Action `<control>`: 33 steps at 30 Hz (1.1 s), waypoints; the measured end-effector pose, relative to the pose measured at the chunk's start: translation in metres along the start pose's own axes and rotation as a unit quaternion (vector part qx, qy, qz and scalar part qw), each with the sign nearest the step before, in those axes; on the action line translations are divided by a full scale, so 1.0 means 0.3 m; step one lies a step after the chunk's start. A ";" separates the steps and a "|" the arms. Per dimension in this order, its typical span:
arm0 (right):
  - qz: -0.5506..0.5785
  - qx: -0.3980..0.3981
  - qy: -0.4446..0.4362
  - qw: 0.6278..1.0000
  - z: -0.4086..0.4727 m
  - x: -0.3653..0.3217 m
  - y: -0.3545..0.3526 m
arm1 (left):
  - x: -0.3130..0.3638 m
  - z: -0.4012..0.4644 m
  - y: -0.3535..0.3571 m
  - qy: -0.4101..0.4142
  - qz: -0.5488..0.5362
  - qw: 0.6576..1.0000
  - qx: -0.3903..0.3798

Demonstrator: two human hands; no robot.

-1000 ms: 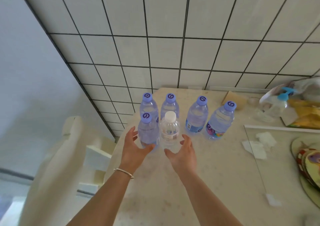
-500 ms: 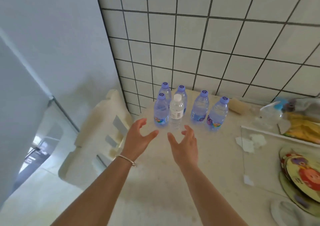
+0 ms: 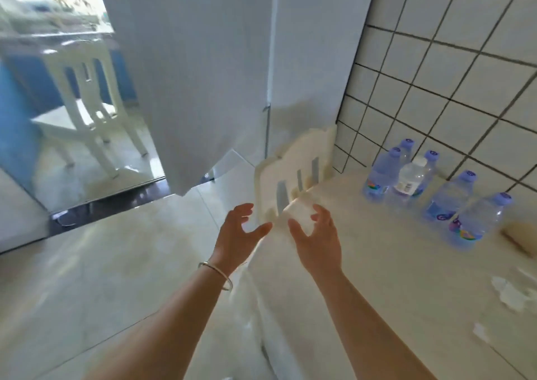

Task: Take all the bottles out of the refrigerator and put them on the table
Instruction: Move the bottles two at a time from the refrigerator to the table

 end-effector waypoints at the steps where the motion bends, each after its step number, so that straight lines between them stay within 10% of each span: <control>1: 0.000 -0.011 -0.019 1.000 -0.022 -0.047 0.034 | -0.028 -0.018 -0.069 -0.009 0.000 1.000 0.019; 17: 0.017 -0.227 -0.200 0.953 -0.410 -0.753 0.880 | -0.408 -0.169 -1.102 -0.080 0.028 0.964 0.252; 33: 0.044 -0.165 -0.173 0.970 -0.166 -1.341 1.562 | -0.616 0.408 -1.836 -0.054 -0.028 0.980 0.189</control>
Point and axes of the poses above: each hand's wrist, its own z-axis towards the middle knuckle, its own y-axis out of the palm, x = y × z, the point moved 10 cm from there along z, towards the middle knuckle, and after that the axes turned 1 degree about z, right-handed, at the moved point
